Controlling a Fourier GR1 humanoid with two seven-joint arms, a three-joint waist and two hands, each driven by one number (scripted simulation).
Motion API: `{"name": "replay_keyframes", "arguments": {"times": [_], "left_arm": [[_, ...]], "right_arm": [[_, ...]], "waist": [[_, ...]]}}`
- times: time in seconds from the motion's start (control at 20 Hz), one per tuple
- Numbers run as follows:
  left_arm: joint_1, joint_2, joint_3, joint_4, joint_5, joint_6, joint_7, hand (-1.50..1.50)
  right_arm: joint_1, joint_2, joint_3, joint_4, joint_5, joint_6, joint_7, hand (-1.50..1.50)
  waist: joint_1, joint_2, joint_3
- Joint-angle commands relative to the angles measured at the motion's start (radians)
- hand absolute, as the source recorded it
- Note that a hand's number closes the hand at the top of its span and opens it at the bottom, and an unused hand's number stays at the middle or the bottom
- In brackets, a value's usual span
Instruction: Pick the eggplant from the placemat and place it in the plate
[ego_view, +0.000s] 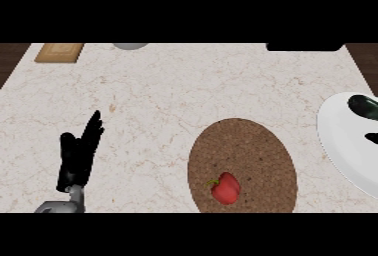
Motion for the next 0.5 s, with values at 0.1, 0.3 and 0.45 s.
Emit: {"name": "replay_keyframes", "arguments": {"times": [0.1,0.3,0.45], "left_arm": [[-0.007,-0.020,0.009,0.056,-0.016,0.003,-0.043,0.00],[0.001,0.002,0.049,0.062,0.027,-0.030,-0.064,0.00],[-0.031,0.007,0.047,0.055,0.003,-0.005,-0.029,0.00]], "right_arm": [[-0.057,-0.050,-0.024,0.152,-0.062,0.090,-0.173,-1.50],[0.018,0.035,-0.072,-0.006,-0.154,0.001,-0.300,-1.50],[-0.013,0.070,-0.186,-0.045,-0.278,-0.070,-0.407,-1.50]], "waist": [[-0.001,0.000,-0.001],[-0.020,-0.006,-0.002],[-0.037,-0.008,0.000]]}}
